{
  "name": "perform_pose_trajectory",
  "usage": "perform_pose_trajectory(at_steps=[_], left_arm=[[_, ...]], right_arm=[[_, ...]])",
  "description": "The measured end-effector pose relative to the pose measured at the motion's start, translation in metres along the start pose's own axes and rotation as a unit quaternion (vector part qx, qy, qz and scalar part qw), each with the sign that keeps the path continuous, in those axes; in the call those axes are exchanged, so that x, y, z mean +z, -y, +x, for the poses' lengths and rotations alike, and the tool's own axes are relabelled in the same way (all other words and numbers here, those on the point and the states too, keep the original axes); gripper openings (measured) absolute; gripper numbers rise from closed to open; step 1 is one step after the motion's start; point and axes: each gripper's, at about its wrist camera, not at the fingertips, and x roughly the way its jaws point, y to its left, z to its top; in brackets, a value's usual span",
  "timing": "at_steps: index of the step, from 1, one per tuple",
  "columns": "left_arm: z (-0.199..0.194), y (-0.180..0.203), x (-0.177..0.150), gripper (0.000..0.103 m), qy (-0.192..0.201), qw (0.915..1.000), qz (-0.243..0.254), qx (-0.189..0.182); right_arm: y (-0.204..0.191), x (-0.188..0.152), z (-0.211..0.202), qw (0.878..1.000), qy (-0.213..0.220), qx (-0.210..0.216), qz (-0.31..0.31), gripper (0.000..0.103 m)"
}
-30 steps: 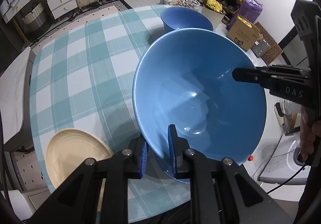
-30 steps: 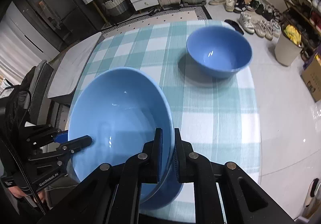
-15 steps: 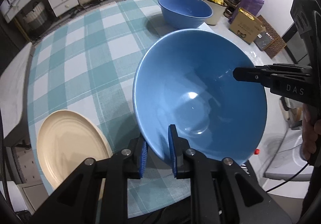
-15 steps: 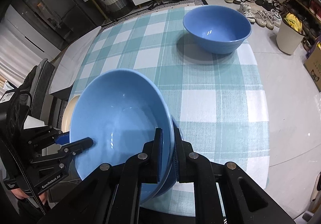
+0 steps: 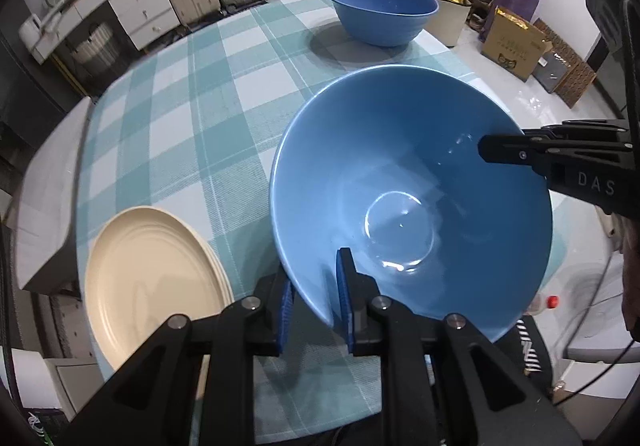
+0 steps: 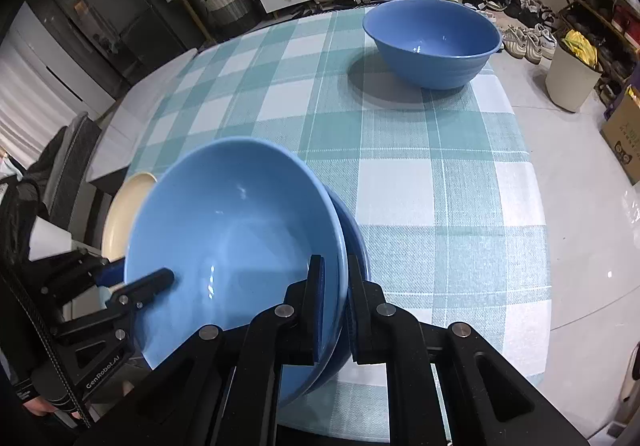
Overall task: Organize plates and bowls
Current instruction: 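Lower the blue bowl into the placed bowl and open both tools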
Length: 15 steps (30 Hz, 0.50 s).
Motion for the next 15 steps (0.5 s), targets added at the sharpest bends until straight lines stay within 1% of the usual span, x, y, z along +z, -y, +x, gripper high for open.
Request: perform_pose_trajectory(at_steps=[10,15], left_arm=[[0.008,0.006,-0.004,0.017,0.007,0.9991,0.019,0.039],[0.012,0.006,-0.004,0.020,0.005,0.9992,0.020,0.035]], right_arm=[[-0.006,-0.010,0.000,0.999,0.017,-0.024,-0.026,0.010],[-0.007,-0.012,-0.001,0.999,0.021,-0.030,-0.030,0.010]])
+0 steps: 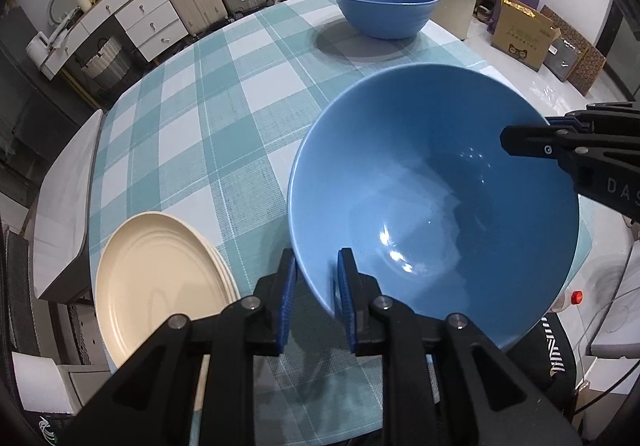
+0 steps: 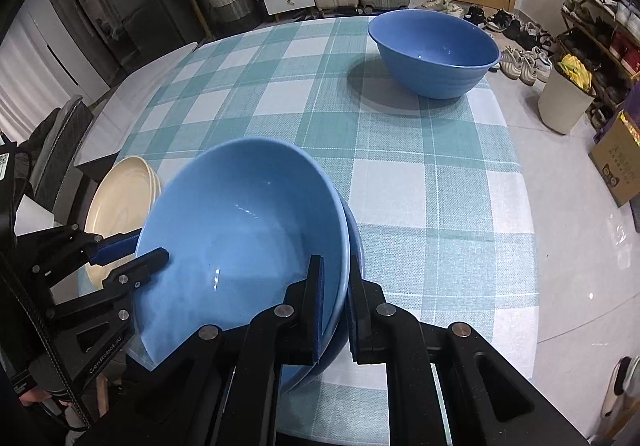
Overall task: Organize plates and bowls
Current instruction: 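Lower the blue bowl into the placed bowl and open both tools, then withdraw both tools up and away from the stacked bowls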
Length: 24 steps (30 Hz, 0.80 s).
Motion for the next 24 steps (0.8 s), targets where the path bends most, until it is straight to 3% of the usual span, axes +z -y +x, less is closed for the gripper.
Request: perform_pose_trajectory(at_steps=[16,19,24], left_arm=[[0.000,-0.007,0.001,0.021,0.011,0.9997,-0.016,-0.014],[0.003,-0.010,0.001,0.031,0.019,0.9996,-0.021,0.000],[0.004,-0.014,0.001,0.031,0.026,0.9990,-0.034,-0.010]], right_arm=[[0.004,-0.001,-0.012,1.000,0.022,-0.005,0.005,0.010],[0.007,-0.002,-0.018,0.999,0.031,0.005,0.014,0.010],[0.010,-0.005,-0.041,0.996,0.075,0.042,0.031,0.010]])
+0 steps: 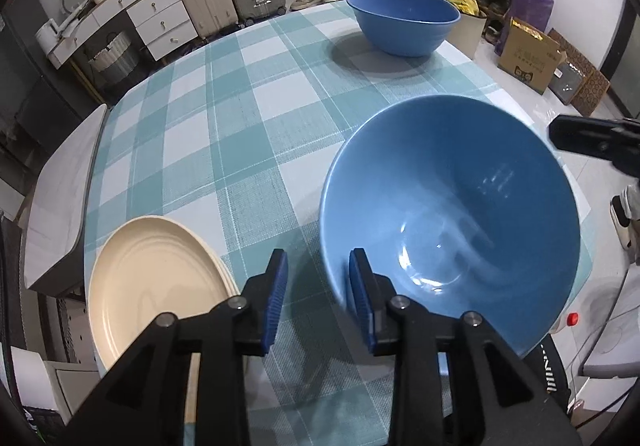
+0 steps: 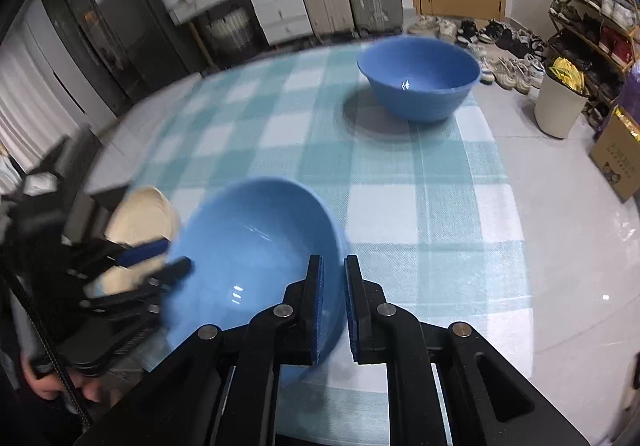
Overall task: Organize plates and bowls
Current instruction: 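Withdraw both tools up and away from the stacked bowls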
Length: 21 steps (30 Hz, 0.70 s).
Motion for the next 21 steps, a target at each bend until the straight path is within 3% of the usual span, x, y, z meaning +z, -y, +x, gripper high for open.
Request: perform_pose_trajectory(at_steps=[3,7,11,14,19,21], left_arm=[[0.001,-0.001,0.001,0.032,-0.001,1.0000,-0.004,-0.008],[-0.003,-0.003,0.000,0.032,0.006,0.9998,-0.012,-0.013],[-0.014,-0.003,-0.002,0.044,0.030,0.9993,-0.014,-0.015],[-0.023,-0.006,-0.001,0.045,0.053,0.9983,-0.022,-0.009],[-0.034,-0.012,0.000,0.050,0.084,0.9952,-0.048,-0.015],[-0.036,-0.013,0.001,0.050,0.090,0.9942,-0.055,-0.018]], right_arm=[[-0.006,-0.002,-0.004,1.000,0.013,0.001,-0.011,0.010],[-0.002,-0.009,0.018,1.000,-0.015,-0.007,-0.003,0.010],[0.008,-0.014,0.032,0.999,-0.030,0.008,0.019,0.010],[0.004,-0.012,0.023,1.000,-0.004,0.017,0.017,0.010],[-0.010,-0.009,-0.007,0.996,0.084,0.009,-0.007,0.018],[-0.013,-0.010,-0.016,0.993,0.115,0.009,-0.011,0.029]])
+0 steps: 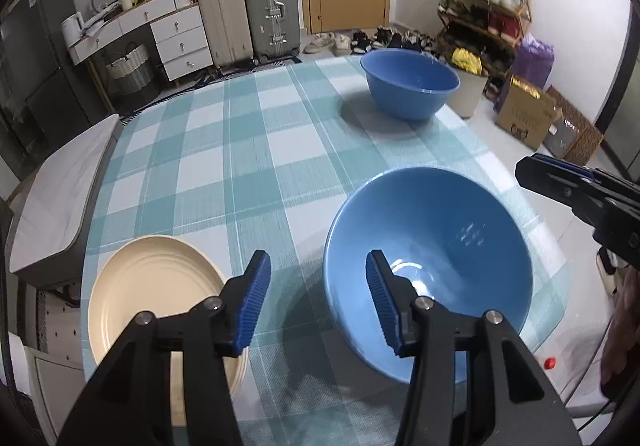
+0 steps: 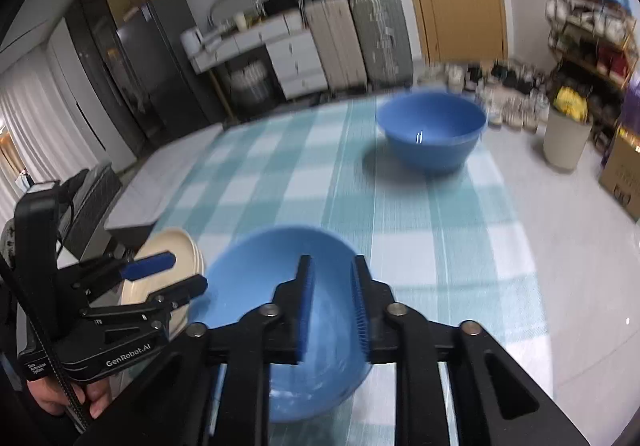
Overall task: Organize plates and bowls
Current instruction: 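Withdraw both tools up and away from the stacked bowls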
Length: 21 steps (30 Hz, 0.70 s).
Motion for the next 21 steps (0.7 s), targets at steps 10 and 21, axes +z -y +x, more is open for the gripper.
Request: perform_pose_trajectory(at_steps=[10,21], left_arm=[[-0.004,0.002,0.006,0.052,0.014,0.9999,-0.004,-0.003],[-0.022,0.014,0.009,0.097,0.065,0.9978,0.011,0.003]], right_arm=[[-0.023,-0.004,-0.034,0.990,0.110,-0.051,-0.066,0.089],[-0.006,-0.011,-0.036,0.988,0.128,-0.078,-0.036,0.098]])
